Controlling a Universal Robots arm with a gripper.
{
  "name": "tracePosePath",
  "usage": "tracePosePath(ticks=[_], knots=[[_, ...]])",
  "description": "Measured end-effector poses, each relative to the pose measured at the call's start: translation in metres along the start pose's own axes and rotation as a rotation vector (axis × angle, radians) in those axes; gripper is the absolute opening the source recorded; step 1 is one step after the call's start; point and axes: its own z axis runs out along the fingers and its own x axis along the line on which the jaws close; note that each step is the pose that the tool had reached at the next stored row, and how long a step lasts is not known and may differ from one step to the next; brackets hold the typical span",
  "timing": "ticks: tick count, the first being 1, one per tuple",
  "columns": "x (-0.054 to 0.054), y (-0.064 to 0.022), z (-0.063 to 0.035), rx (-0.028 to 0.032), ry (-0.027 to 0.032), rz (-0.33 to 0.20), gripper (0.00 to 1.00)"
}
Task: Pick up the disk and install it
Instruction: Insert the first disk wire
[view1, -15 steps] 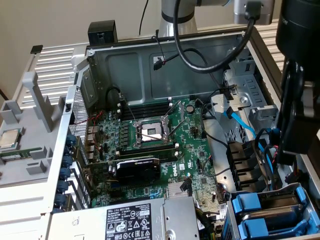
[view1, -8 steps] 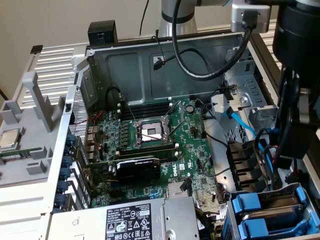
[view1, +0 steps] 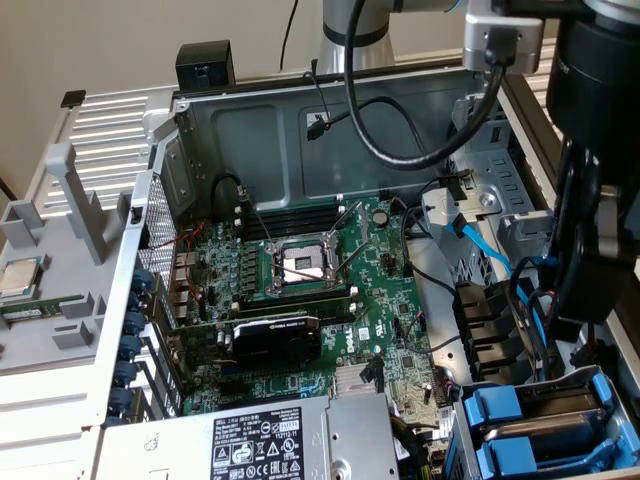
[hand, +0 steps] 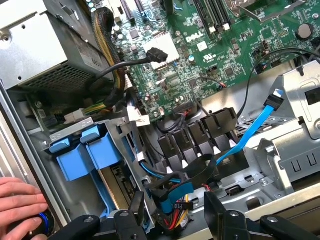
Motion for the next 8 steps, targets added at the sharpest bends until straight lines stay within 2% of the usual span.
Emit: tracePosePath(ticks=[8], knots=[[0.0013, -0.0012, 0.0004, -0.0005, -0.0009, 0.000, 0.59]])
